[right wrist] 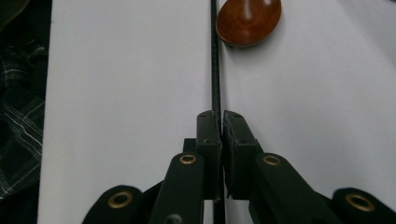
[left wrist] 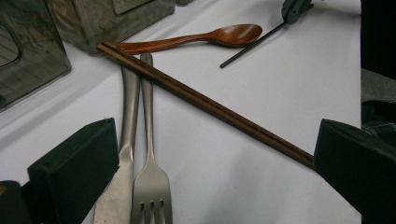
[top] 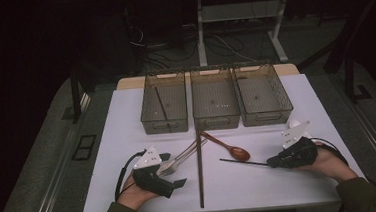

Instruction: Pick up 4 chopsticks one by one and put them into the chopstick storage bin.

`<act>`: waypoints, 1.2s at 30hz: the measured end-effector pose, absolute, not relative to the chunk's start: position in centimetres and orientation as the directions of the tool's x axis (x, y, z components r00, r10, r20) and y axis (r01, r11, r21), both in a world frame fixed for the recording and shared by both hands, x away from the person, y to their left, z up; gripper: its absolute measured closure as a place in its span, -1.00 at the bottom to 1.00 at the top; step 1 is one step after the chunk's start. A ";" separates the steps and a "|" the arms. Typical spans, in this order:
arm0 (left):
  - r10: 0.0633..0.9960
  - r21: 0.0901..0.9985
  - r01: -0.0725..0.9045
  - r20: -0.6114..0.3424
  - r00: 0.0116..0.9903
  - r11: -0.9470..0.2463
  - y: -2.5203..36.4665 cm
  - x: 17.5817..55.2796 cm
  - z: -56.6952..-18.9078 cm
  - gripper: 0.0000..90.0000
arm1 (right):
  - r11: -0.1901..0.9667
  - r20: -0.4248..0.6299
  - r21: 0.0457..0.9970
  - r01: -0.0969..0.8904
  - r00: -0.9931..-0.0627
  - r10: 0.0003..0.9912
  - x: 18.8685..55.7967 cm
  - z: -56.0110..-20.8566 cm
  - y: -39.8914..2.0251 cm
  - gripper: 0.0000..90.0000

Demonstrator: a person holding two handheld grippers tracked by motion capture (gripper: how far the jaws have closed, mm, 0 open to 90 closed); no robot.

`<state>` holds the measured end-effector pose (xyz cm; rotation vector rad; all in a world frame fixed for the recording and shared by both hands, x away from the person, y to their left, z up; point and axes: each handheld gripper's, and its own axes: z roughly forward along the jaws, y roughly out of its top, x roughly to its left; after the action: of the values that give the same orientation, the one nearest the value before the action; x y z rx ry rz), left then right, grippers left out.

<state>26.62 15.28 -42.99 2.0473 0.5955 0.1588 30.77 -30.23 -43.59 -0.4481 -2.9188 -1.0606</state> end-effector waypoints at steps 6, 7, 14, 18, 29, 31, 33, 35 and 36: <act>0.474 0.841 0.346 -0.124 0.872 -0.417 15.3 26.6 -43.0 -1.00 | 0.708 0.107 0.654 0.268 -0.959 0.264 30.6 -43.0 -30.3 0.89; 0.474 0.841 0.346 -0.124 0.872 -0.417 15.3 26.6 -43.0 -1.00 | 0.703 0.110 0.657 0.272 -0.957 0.268 30.5 -42.8 -30.4 0.89; 0.475 0.840 0.346 -0.123 0.871 -0.417 15.3 26.6 -43.0 -1.00 | 0.645 0.159 0.695 0.317 -0.943 0.291 30.2 -42.0 -30.7 0.89; 0.475 0.841 0.347 -0.124 0.871 -0.416 15.3 26.6 -43.0 -1.00 | 0.617 0.160 0.723 0.310 -0.944 0.287 30.1 -41.5 -30.8 0.89; 0.476 0.839 0.348 -0.123 0.871 -0.419 15.2 26.6 -43.0 -1.00 | 0.524 0.164 0.796 0.302 -0.942 0.293 30.2 -39.9 -31.2 0.89; 0.477 0.839 0.347 -0.122 0.870 -0.418 15.2 26.6 -43.0 -1.00 | 0.505 0.164 0.807 0.306 -0.938 0.307 30.3 -39.5 -31.2 0.89; 0.478 0.839 0.348 -0.123 0.870 -0.418 15.2 26.6 -43.0 -1.00 | 0.492 0.165 0.812 0.314 -0.932 0.322 30.5 -39.2 -31.1 0.89; 0.480 0.839 0.349 -0.123 0.869 -0.416 15.2 26.6 -43.0 -1.00 | 0.477 0.165 0.819 0.319 -0.927 0.337 30.7 -38.9 -31.0 0.89; 0.482 0.841 0.350 -0.125 0.867 -0.412 15.2 26.6 -43.0 -1.00 | 0.470 0.161 0.822 0.321 -0.923 0.349 30.8 -38.8 -30.9 0.89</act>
<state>26.64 15.20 -43.01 2.0413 0.6050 0.1665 30.77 -30.91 -38.80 -0.6200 -2.7181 -1.5108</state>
